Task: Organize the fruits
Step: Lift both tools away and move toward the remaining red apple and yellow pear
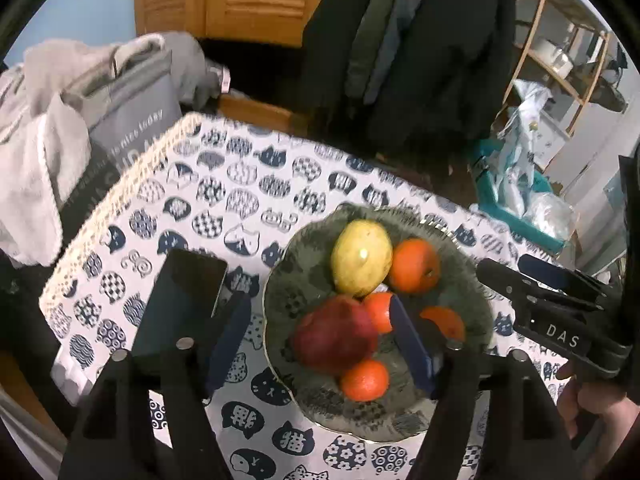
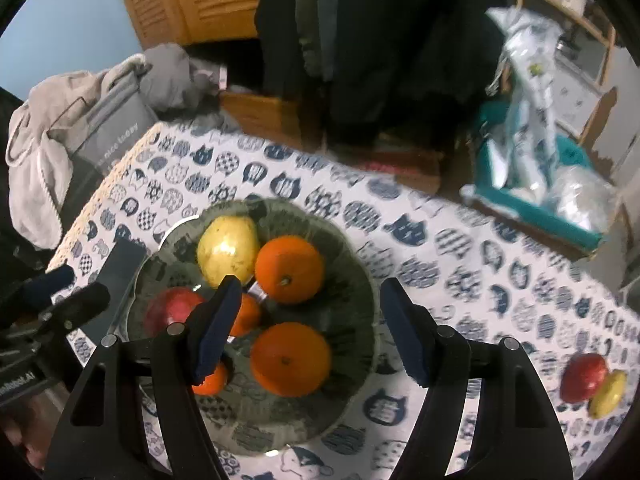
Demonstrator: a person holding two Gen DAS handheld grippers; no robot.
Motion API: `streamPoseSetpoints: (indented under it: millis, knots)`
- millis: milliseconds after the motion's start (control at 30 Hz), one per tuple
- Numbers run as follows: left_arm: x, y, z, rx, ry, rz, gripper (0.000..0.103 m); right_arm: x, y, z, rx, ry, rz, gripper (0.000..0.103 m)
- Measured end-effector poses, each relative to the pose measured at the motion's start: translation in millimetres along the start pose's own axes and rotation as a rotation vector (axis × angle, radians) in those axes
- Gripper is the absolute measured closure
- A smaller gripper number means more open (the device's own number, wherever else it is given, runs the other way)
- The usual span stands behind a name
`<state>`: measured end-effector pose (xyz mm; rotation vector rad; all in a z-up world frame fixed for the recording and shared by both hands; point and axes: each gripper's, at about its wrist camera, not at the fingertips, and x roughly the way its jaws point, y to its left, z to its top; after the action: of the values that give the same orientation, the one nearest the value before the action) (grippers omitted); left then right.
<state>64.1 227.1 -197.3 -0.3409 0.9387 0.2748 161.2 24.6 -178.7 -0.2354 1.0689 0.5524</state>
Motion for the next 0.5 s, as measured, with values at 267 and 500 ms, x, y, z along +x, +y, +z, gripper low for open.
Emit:
streamPoseSetpoints:
  millis: [267,500]
  knots:
    - [-38,-16,7,0.027,-0.072,-0.029,0.023,-56,-8,2,-0.012,-0.106,-0.06,0.03]
    - [-67,-38,6,0.074,-0.118,-0.032,0.022,-102,-16,-2,-0.008,-0.183,-0.089,0.026]
